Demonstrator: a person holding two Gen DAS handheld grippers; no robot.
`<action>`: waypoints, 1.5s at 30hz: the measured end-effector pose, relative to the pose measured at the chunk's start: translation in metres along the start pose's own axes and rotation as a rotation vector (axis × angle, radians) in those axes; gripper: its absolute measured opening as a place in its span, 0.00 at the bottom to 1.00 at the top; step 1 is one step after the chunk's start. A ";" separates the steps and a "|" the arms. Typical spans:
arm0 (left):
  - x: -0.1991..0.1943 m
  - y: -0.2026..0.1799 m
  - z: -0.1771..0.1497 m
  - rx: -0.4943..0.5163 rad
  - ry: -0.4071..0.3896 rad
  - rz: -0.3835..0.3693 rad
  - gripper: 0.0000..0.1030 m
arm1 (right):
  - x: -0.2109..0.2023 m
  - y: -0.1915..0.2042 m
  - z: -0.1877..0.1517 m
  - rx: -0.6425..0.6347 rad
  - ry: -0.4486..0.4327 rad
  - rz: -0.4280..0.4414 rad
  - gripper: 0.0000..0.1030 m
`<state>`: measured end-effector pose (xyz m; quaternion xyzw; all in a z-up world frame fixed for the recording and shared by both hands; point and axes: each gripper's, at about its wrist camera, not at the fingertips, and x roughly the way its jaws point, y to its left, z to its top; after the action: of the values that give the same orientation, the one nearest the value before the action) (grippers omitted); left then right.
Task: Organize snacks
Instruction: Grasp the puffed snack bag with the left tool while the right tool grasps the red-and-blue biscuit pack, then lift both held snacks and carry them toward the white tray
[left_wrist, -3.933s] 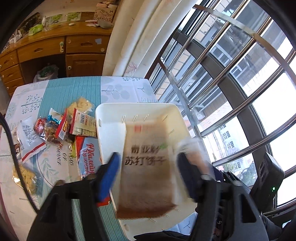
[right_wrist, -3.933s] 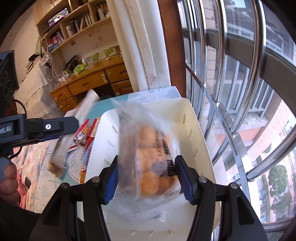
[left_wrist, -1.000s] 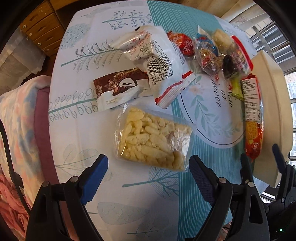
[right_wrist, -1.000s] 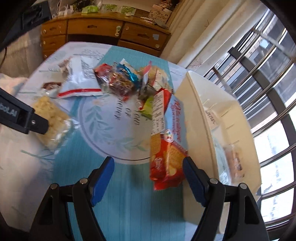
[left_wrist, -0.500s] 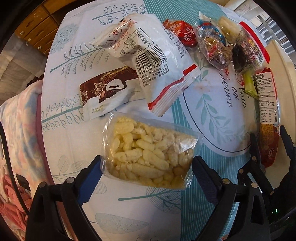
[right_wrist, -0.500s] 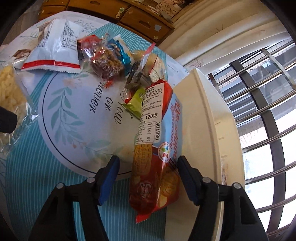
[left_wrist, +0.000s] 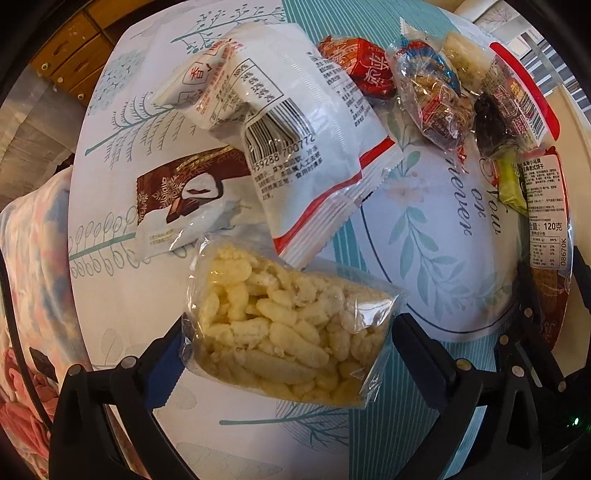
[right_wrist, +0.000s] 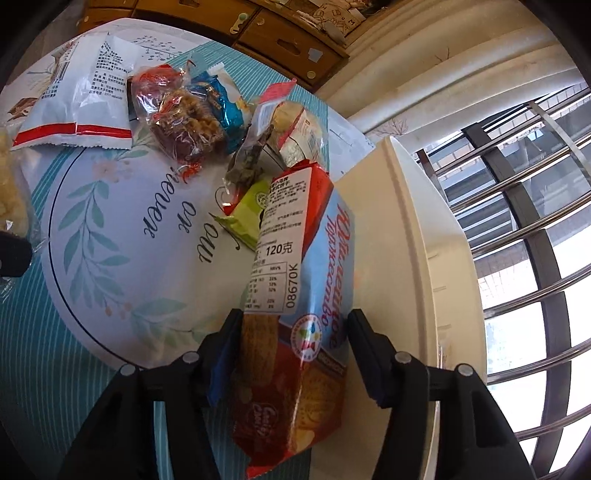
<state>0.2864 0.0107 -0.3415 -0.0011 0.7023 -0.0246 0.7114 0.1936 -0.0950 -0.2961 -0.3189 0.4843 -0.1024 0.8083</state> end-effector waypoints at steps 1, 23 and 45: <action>0.002 -0.001 0.002 -0.001 -0.002 -0.007 1.00 | 0.000 0.000 -0.001 0.002 0.000 0.005 0.56; -0.015 0.005 -0.035 0.063 0.034 -0.050 0.87 | -0.008 -0.028 0.003 0.157 0.156 0.272 0.52; -0.132 0.041 -0.133 0.229 -0.271 -0.266 0.87 | -0.050 -0.035 -0.045 0.591 0.424 0.561 0.50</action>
<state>0.1532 0.0613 -0.2133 -0.0163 0.5864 -0.1971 0.7855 0.1347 -0.1171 -0.2533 0.0966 0.6566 -0.0762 0.7441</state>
